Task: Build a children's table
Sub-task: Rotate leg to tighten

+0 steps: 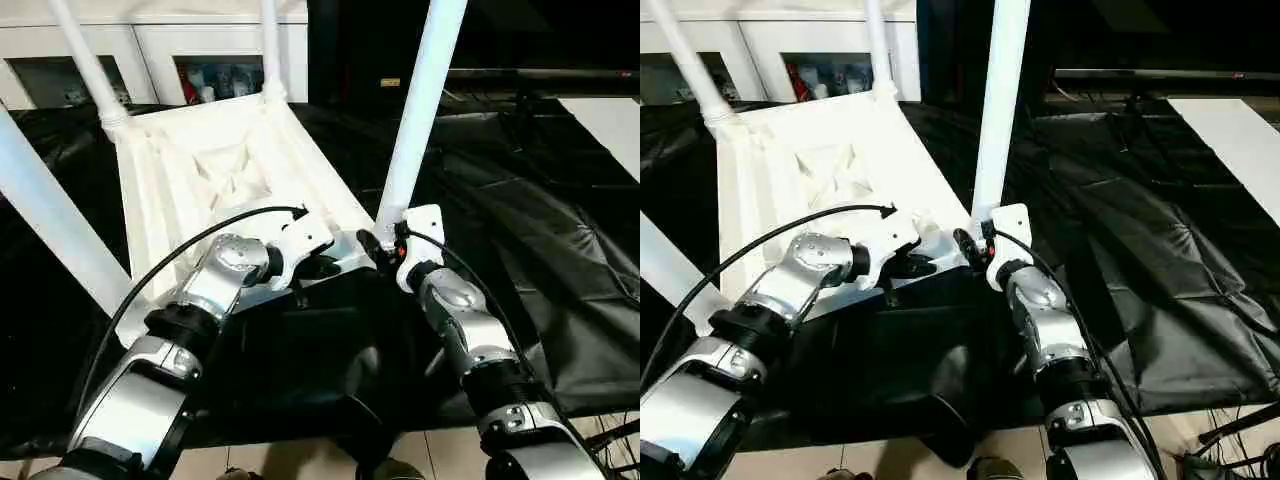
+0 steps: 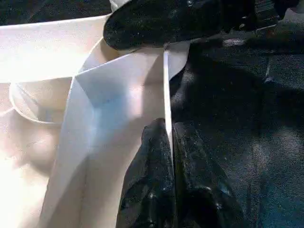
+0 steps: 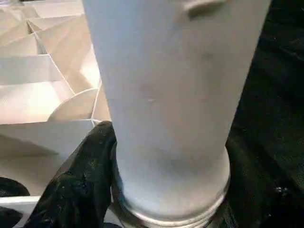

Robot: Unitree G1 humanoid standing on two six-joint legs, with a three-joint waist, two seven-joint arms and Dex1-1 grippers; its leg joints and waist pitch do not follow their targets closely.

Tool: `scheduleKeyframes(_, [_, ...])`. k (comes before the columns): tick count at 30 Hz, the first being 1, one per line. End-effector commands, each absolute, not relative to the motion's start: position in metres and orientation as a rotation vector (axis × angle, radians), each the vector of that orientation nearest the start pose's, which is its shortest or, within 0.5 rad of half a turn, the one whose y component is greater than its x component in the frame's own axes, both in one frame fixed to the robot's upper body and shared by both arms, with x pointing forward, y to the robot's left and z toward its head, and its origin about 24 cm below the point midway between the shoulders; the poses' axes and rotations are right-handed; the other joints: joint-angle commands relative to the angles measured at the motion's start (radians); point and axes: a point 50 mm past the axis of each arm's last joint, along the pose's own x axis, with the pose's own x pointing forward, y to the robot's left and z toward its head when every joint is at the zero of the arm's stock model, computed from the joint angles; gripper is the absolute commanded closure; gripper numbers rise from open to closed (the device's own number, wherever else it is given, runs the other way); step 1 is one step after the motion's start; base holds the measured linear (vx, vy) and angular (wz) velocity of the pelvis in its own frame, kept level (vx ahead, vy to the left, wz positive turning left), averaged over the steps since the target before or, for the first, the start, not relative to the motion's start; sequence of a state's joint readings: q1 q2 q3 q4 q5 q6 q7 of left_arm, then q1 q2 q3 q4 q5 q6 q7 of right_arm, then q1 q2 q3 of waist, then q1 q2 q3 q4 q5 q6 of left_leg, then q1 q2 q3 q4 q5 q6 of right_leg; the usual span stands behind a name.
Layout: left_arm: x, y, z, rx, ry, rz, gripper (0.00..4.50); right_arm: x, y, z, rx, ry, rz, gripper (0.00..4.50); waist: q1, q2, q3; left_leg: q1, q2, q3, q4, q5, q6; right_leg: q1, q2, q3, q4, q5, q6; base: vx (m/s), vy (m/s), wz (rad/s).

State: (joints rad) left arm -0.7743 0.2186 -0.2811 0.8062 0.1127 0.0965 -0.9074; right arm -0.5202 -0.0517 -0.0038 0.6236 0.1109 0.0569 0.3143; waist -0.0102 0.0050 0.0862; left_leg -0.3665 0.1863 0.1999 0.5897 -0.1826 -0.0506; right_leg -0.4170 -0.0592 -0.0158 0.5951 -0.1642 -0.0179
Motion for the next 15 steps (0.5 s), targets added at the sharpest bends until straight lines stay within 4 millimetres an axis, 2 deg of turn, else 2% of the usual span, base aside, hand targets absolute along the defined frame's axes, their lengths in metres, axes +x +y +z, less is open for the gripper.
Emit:
scheduleKeyframes(1, [0.355,0.109,0.054,0.475,0.441,-1.003,4.50,0.333,-0.087,0.060,0.105,0.059,0.605,1.02,0.007,-0.007,-0.075,0.007,0.028,-0.016,-0.064,-0.219,0.055,0.051,-0.063,0.033,-0.078,-0.259,-0.225,0.000,0.000,0.00])
scheduleKeyframes(2, [0.356,0.109,0.054,0.476,0.440,-1.005,4.50,0.333,-0.087,0.061,0.104,0.058,0.610,0.99,0.008,-0.013,-0.075,0.005,0.028,-0.016,-0.064,-0.214,0.060,0.053,-0.062,0.032,-0.078,-0.255,-0.224,0.000,0.000,0.00])
scheduleKeyframes(3, [0.356,0.111,0.055,0.482,0.439,-1.013,4.50,0.332,-0.089,0.062,0.095,0.055,0.630,0.91,0.008,-0.017,-0.072,-0.003,0.027,-0.019,-0.066,-0.207,0.065,0.058,-0.065,0.029,-0.076,-0.262,-0.216,0.000,0.000,0.00])
scheduleKeyframes(7, [0.354,0.115,0.059,0.498,0.428,-1.061,4.50,0.329,-0.103,0.065,0.033,0.074,0.722,0.65,0.004,-0.012,-0.072,0.003,0.032,-0.019,-0.066,-0.218,0.066,0.052,-0.064,0.029,-0.078,-0.285,-0.214,0.000,0.000,0.00])
scheduleKeyframes(9, [0.350,0.116,0.060,0.493,0.428,-1.110,4.50,0.325,-0.114,0.066,-0.028,0.085,0.789,0.59,0.004,-0.012,-0.074,0.004,0.032,-0.018,-0.064,-0.211,0.069,0.052,-0.065,0.030,-0.076,-0.271,-0.229,0.000,0.000,0.00])
scheduleKeyframes(13, [0.340,0.120,0.063,0.513,0.416,-1.247,4.50,0.316,-0.133,0.067,-0.111,0.103,0.919,0.59,0.011,-0.016,-0.077,0.003,0.034,-0.015,-0.060,-0.188,0.088,0.056,-0.065,0.031,-0.072,-0.223,-0.247,0.000,0.000,0.00])
scheduleKeyframes(15, [0.333,0.122,0.066,0.515,0.396,-1.355,4.50,0.313,-0.139,0.068,-0.171,0.113,0.973,0.59,0.017,-0.014,-0.078,0.004,0.036,-0.015,-0.060,-0.178,0.090,0.056,-0.067,0.030,-0.069,-0.209,-0.253,0.000,0.000,0.00])
